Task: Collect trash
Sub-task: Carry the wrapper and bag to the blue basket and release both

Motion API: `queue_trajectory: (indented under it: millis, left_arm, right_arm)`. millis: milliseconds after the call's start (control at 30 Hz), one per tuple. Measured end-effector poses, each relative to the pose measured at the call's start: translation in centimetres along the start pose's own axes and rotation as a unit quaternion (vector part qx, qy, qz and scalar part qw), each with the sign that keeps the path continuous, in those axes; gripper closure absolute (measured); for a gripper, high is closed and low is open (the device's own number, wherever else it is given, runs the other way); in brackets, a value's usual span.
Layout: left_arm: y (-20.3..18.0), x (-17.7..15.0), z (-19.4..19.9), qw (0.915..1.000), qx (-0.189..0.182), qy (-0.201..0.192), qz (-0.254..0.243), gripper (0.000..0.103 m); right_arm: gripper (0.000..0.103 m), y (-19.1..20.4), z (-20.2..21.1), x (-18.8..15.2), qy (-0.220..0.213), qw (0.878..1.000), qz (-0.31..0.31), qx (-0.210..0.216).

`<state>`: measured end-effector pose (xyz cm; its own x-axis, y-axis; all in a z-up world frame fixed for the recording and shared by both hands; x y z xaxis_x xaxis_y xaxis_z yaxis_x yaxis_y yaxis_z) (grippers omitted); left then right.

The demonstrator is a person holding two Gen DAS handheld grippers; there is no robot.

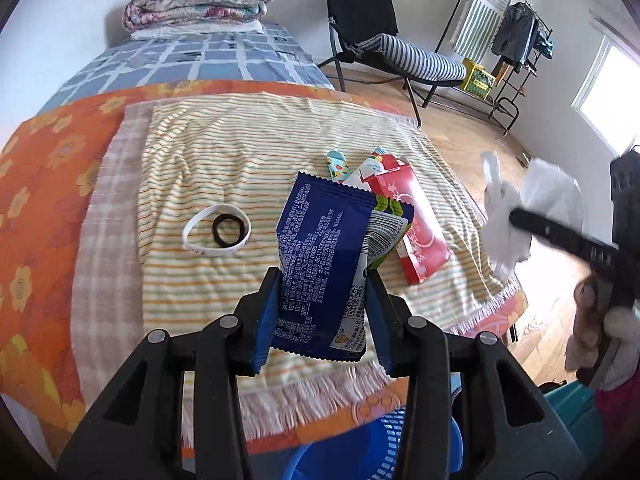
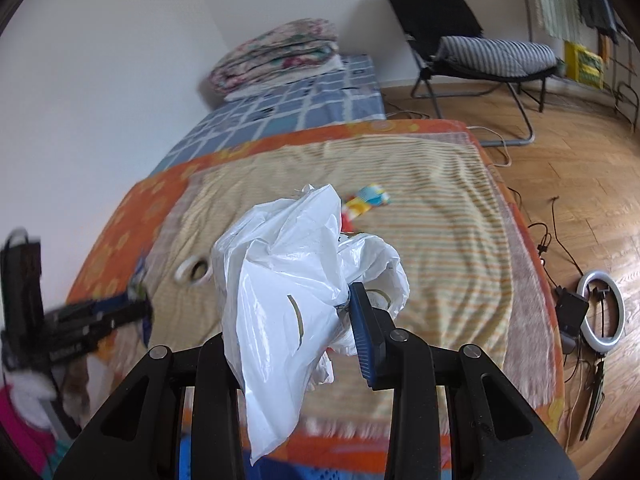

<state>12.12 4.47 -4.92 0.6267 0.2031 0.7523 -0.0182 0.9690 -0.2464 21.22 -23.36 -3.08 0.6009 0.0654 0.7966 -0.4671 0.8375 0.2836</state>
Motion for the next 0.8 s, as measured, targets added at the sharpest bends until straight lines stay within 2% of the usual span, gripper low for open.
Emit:
queue_trajectory:
  millis: [267,800]
  left_arm:
    - [-0.9,-2.1,3.0,0.9999,-0.004,-0.007,-0.010,0.061]
    - [-3.0,-10.0,5.4,0.9991,-0.003,0.026,-0.032,0.061]
  right_arm:
    - [0.071,4.9,3.4,-5.0,0.008,0.997,0.061,0.038]
    - [0.071,8.0,6.5,-13.0,0.060,0.989,0.100,0.086]
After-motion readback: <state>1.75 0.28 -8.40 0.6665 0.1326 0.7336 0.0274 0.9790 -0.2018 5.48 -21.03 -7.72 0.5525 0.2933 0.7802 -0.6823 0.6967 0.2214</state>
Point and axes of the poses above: each gripper's, at about its wrist camera, not at the fingertips, and z roughly against the way its jaws point, y to its left, x to its top, the point moved 1 cm from there along -z, roughly the way its jaws point, and after that the axes turned 12 degrees about -y, right-handed, at the moved point
